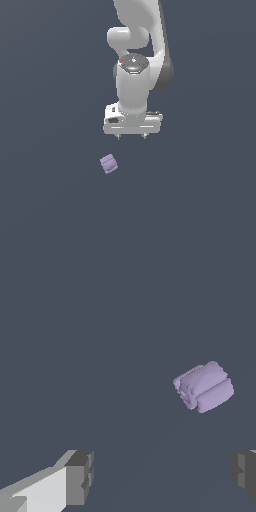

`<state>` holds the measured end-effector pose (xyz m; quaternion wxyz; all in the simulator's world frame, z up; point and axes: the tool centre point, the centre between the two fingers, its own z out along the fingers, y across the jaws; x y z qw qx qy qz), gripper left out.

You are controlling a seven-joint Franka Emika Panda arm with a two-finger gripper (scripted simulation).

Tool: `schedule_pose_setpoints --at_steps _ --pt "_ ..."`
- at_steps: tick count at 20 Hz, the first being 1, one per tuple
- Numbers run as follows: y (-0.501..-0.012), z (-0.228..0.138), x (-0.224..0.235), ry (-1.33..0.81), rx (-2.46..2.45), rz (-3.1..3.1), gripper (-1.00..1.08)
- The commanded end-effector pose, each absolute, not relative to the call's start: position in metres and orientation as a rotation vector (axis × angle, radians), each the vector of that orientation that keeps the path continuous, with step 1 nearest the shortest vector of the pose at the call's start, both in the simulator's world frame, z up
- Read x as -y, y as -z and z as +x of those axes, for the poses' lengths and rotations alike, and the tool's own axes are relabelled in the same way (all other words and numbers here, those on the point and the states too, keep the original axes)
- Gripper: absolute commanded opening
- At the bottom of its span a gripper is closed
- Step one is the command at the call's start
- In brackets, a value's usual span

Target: Pick up the object and move it to a goal position.

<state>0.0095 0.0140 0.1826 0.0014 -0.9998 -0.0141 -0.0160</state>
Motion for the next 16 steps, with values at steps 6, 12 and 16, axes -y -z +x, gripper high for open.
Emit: schedule_pose_setpoints --at_steps 6,12,16 --pt "-0.185 0.011 -0.013 0.059 0.048 -3.14 1.0" --pt "-0.179 0.016 -0.005 0.055 0.115 -3.142 1.0" --pt "-0.17 0.022 0.004 0.048 0.193 -3.141 1.0"
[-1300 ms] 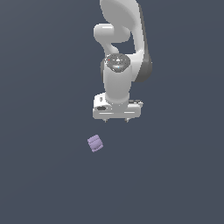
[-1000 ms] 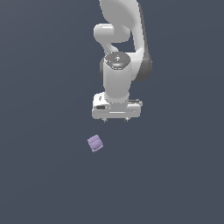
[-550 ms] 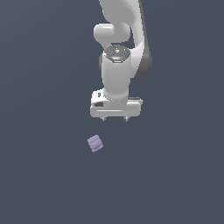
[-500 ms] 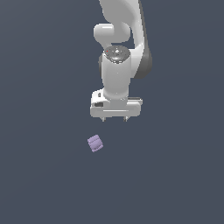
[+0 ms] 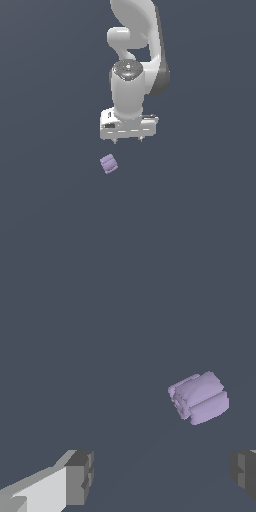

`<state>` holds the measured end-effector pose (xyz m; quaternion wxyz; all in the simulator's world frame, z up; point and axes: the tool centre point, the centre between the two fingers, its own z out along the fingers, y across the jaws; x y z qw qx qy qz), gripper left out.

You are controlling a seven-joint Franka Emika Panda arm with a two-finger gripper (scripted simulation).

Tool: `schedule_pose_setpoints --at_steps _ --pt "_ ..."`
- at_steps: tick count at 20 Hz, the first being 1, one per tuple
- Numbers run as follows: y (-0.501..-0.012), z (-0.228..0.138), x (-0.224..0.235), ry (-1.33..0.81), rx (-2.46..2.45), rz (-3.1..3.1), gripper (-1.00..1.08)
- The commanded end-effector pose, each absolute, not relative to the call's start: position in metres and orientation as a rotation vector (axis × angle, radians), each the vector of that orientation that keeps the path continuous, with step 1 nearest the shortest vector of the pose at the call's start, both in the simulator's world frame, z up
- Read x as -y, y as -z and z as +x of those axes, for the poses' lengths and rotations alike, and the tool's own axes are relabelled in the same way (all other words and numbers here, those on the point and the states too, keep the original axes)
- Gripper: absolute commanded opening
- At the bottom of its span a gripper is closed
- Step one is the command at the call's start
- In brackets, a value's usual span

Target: Pick up the object and move it to a goal position.

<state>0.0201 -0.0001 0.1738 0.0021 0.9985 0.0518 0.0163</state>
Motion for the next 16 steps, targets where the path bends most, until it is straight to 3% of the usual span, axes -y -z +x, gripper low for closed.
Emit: schedule_pose_setpoints --at_steps 1,16 --pt "-0.168 0.024 0.007 -0.046 -0.215 3.128 1.0" --pt "-0.115 0.051 0.063 -0.011 -0.669 3.063 1.0"
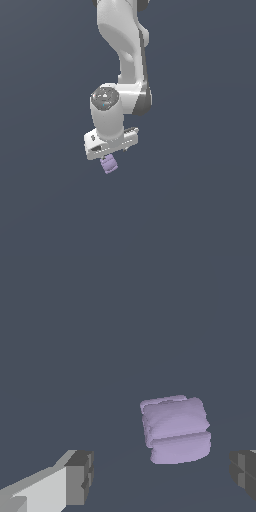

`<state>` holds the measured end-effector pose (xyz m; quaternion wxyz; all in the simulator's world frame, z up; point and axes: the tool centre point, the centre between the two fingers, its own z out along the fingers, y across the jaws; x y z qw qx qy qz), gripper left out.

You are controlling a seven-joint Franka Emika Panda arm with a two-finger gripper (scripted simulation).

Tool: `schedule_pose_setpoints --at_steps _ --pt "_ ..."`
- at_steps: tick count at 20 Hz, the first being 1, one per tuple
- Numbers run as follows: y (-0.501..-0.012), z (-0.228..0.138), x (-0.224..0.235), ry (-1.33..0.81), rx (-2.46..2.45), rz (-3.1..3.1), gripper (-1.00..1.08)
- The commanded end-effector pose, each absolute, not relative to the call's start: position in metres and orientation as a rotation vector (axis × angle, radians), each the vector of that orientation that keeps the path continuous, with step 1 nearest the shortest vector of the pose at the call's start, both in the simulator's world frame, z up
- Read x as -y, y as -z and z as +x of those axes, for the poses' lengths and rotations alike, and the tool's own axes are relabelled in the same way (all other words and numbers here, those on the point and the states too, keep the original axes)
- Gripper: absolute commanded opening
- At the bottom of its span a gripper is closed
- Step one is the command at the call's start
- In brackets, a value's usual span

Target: Pick up the object and move it to a goal position.

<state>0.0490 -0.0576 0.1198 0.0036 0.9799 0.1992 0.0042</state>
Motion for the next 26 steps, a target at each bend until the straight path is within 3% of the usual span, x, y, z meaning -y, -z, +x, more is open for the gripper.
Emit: schedule_pose_setpoints --at_steps 1,19,26 --pt "-0.112 0.052 0.066 -0.009 -0.694 3.058 1.0" --pt "-0.087 0.058 0.088 0.001 -0.849 3.024 1.0" --pt "-0.054 0.058 0.088 0.0 -0.854 3.023 1.0"
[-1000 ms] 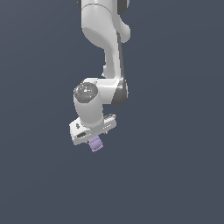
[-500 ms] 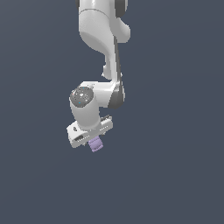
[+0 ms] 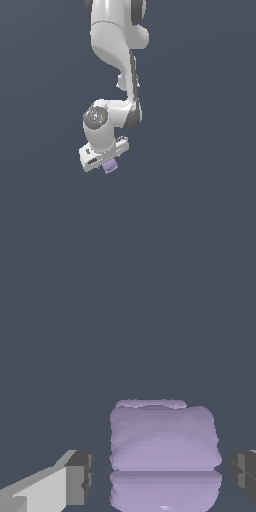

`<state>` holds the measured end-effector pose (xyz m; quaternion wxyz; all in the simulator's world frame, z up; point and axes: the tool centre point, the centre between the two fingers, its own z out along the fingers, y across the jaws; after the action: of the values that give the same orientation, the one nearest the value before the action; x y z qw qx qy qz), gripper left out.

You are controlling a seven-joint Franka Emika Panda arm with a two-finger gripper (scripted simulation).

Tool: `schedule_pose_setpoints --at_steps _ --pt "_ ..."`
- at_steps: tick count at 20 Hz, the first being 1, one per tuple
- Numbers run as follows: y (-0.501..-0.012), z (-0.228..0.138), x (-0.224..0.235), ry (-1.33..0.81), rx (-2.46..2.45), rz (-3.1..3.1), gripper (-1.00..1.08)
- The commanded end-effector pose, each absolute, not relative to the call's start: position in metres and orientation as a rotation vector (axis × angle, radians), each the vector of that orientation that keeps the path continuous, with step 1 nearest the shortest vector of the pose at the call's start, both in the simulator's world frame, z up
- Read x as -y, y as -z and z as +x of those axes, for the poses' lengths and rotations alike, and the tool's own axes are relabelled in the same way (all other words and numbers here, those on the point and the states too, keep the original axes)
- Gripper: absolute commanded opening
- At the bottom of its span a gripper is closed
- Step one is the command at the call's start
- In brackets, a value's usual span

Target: Pick up the object and move it to a goal position.

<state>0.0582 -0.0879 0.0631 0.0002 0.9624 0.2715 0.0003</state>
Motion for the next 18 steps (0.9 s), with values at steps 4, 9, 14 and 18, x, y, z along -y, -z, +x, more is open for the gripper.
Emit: schedule_pose_setpoints --at_steps 4,9,14,18 --pt "-0.041 0.058 0.088 0.0 -0.856 3.023 1.0" --pt "-0.04 0.059 0.088 0.0 -0.856 3.023 -1.0" --pt "-0.04 0.059 0.088 0.0 -0.856 3.023 -1.0" --pt "-0.04 0.059 0.088 0.0 -0.856 3.023 -1.0"
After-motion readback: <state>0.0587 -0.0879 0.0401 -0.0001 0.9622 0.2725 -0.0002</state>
